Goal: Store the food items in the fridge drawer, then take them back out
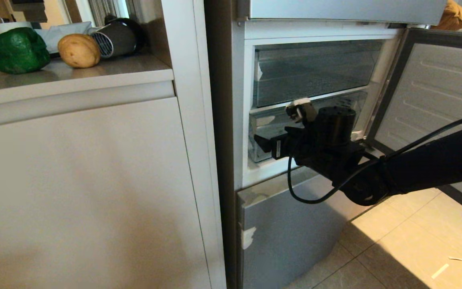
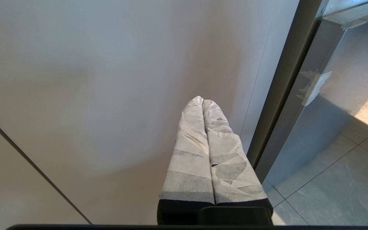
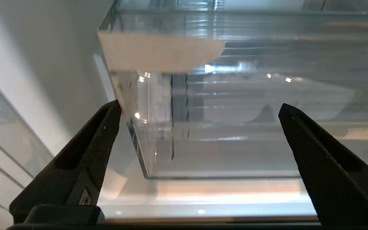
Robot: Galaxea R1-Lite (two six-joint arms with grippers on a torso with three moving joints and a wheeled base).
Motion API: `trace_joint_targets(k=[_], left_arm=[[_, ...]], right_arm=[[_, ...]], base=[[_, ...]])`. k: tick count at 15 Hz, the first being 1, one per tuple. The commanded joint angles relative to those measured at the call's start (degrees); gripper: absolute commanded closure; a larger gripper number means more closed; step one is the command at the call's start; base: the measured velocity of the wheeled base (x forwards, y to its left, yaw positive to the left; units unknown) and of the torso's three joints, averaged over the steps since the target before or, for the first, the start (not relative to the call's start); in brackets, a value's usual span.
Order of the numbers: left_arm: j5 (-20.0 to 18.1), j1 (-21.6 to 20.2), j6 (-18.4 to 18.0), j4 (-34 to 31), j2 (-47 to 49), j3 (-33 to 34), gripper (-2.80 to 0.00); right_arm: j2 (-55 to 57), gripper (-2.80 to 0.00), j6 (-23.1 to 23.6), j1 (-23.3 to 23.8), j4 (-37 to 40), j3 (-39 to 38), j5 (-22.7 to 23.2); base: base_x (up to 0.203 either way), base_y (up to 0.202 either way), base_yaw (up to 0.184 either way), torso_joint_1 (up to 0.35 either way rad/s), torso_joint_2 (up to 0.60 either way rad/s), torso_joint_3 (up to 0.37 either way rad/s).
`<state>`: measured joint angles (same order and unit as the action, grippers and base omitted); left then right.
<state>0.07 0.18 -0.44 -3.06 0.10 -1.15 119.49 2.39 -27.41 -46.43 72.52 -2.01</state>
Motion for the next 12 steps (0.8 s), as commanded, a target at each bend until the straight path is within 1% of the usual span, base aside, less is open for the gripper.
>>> trace_joint_targets(k=[1,10,11,12], left_arm=[[0.01,-0.01,0.00,-0.02,-0.01,0.00,0.00],[0.01,-0.01,0.00,-0.02,-0.01,0.00,0.00],[0.01,-0.01,0.00,-0.02,-0.01,0.00,0.00],[0.01,-0.01,0.00,-0.02,-0.01,0.00,0.00]], right_arm=[[0.20,-2.80,0.19,-0.79,-0.24,0.35,0.08],[1.07,-2.80,0.31,-0.88,-0.24,1.98,0.08],[1.11,0.00,0.25,-1.15,-0.24,2.36,0.08],[1.27,0.00,0.27,-1.15,-0.24,2.62,0.08]], base=[[0.000,0.000,0.000,0.000,0.00,0.000],[0.000,0.000,0.000,0.000,0.00,0.000],[0.000,0.000,0.000,0.000,0.00,0.000],[0.000,0.000,0.000,0.000,0.00,0.000]])
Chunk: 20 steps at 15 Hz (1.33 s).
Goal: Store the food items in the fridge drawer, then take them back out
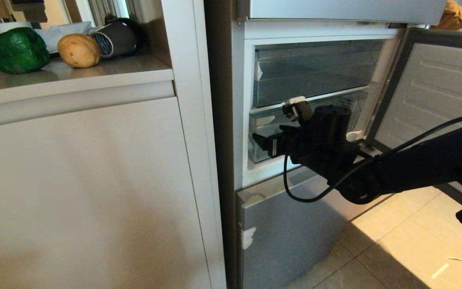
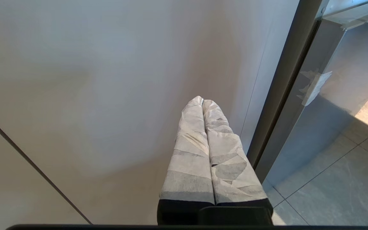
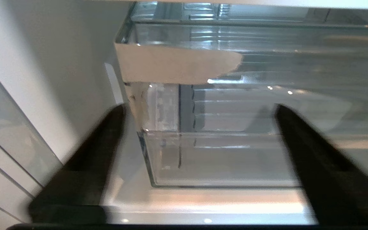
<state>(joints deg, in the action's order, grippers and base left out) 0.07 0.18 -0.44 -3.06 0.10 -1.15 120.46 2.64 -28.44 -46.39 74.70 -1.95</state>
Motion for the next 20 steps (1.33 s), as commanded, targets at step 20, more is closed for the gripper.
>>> trace_joint_targets(k=[20], left_arm=[[0.01,-0.01,0.00,-0.02,-0.01,0.00,0.00]], right_arm=[[-2.04,0.00,-0.01,-3.10,-2.80,-3.32,-1.96]], base=[[0.000,0.000,0.000,0.000,0.00,0.000]])
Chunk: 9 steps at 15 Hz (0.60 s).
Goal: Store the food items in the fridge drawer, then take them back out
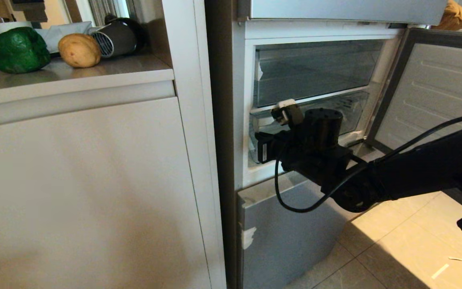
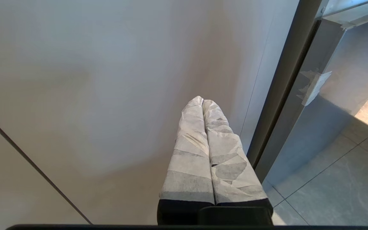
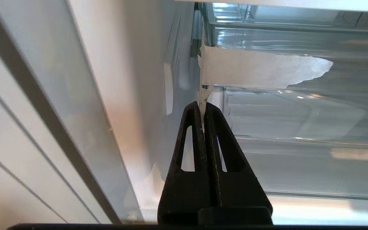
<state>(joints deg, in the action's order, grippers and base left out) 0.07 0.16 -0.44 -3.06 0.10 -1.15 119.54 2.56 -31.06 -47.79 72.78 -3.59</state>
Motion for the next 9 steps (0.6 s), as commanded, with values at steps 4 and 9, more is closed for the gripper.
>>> trace_joint_targets(k=[4,9], left_arm=[[0.01,0.02,0.00,-0.02,-0.01,0.00,0.00],[0.01,0.02,0.00,-0.02,-0.01,0.00,0.00]], right_arm=[[-4.69,0.00,0.08,-2.26,-3.34,-6.85,-2.00],[-12.66,0.00,0.08,-5.65,-5.83,-16.44,-4.44]], base=[[0.000,0.000,0.000,0.000,0.00,0.000],[0.000,0.000,0.000,0.000,0.00,0.000]])
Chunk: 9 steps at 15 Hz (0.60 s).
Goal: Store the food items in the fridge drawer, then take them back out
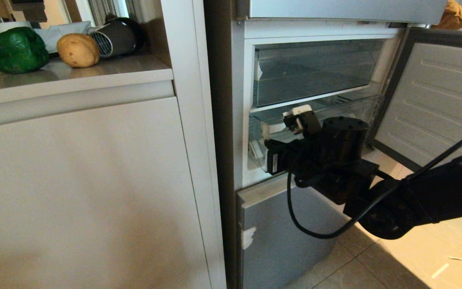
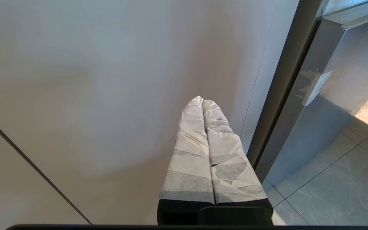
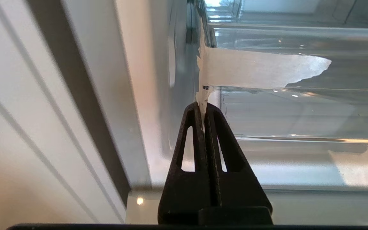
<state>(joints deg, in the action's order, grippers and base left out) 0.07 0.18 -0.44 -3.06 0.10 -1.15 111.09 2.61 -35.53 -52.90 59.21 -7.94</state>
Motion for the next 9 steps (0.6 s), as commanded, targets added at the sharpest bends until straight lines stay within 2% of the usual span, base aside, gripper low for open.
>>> trace_joint_targets(k=[1,5,6,9], left_arm=[[0.01,-0.01,0.00,-0.02,-0.01,0.00,0.00],[0.01,-0.01,0.00,-0.02,-0.01,0.00,0.00],[0.01,-0.01,0.00,-0.02,-0.01,0.00,0.00],[0.01,-0.01,0.00,-0.02,-0.01,0.00,0.00]], right_arm=[[-5.88,0.00,0.11,-1.84,-0.78,-4.88,-0.89],[-11.15,0.00,0.90,-3.23,-0.80,-11.32,-3.07],[-12.07,-2.80,1.02,-3.50,-0.80,-12.33,-3.36],[-14.87,-2.80,0.75,-4.68,-0.80,-16.11,-3.88]], base=[[0.000,0.000,0.000,0.000,0.00,0.000],[0.000,0.000,0.000,0.000,0.00,0.000],[0.000,0.000,0.000,0.000,0.00,0.000],[0.000,0.000,0.000,0.000,0.00,0.000]])
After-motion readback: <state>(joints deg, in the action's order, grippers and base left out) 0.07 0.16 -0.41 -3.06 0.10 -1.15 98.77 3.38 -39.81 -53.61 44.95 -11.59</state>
